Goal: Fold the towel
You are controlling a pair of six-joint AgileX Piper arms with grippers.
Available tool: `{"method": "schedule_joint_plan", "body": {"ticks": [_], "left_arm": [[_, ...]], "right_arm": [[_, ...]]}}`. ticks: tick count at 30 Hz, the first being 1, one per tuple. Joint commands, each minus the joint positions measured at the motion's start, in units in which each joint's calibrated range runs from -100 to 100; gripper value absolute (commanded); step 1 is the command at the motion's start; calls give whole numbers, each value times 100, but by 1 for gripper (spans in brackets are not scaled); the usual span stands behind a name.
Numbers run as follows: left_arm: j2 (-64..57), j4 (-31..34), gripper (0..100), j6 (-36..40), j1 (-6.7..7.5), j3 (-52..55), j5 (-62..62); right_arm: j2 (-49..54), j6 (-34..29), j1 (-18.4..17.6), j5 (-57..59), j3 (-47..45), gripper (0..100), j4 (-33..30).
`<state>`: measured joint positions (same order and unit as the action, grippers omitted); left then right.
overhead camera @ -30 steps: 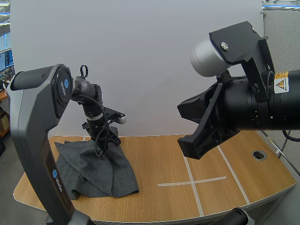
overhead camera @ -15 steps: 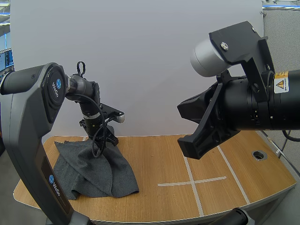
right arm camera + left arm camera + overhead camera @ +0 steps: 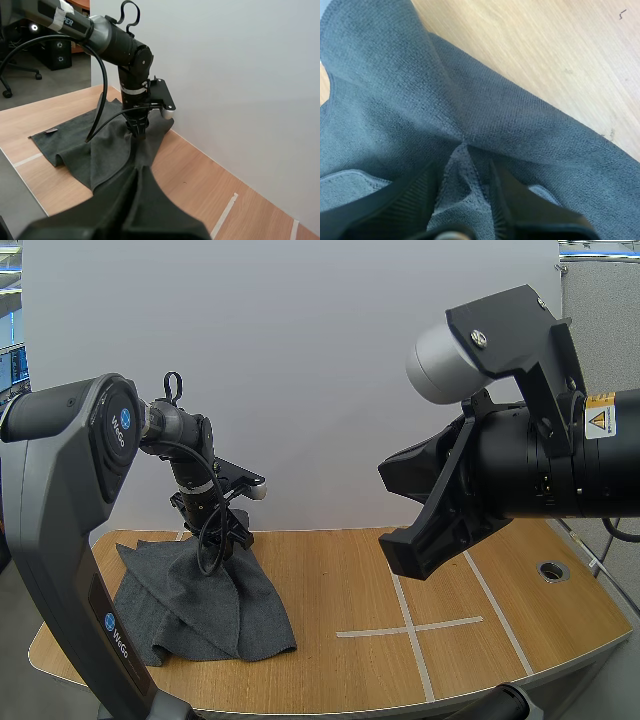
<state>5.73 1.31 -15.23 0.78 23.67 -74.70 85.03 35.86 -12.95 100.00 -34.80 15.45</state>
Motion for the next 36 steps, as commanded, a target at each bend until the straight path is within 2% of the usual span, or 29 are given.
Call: {"method": "schedule_joint_plan", "body": {"ticks": [1, 14, 17, 20, 25, 27, 30, 32, 34, 36], "left_arm": [[-62, -56, 54, -21, -4, 20, 53], [-264, -56, 55, -42, -4, 20, -66], [-297, -56, 51, -76, -4, 20, -66], [-297, -56, 42, -76, -4, 20, -102], [-297, -56, 13, -95, -4, 20, -83], [-297, -56, 9, -95, -4, 20, -70], [-297, -131, 9, -139, -4, 20, 51], [-297, -357, 14, -286, -4, 20, 287], [-256, -612, 26, -493, -4, 20, 455], [-204, -890, 43, -738, -4, 20, 537]], "right_arm": [[51, -11, 10, 0, 6, 0, -35], [51, -11, 10, 0, 6, 0, -35], [51, -11, 10, 0, 6, 0, -35], [51, -11, 10, 0, 6, 0, -35], [51, -11, 10, 0, 6, 0, -35], [51, -11, 10, 0, 6, 0, -35], [51, -11, 10, 0, 6, 0, -35], [51, -11, 10, 0, 6, 0, -35], [51, -11, 10, 0, 6, 0, -35], [51, -11, 10, 0, 6, 0, -35]]}}
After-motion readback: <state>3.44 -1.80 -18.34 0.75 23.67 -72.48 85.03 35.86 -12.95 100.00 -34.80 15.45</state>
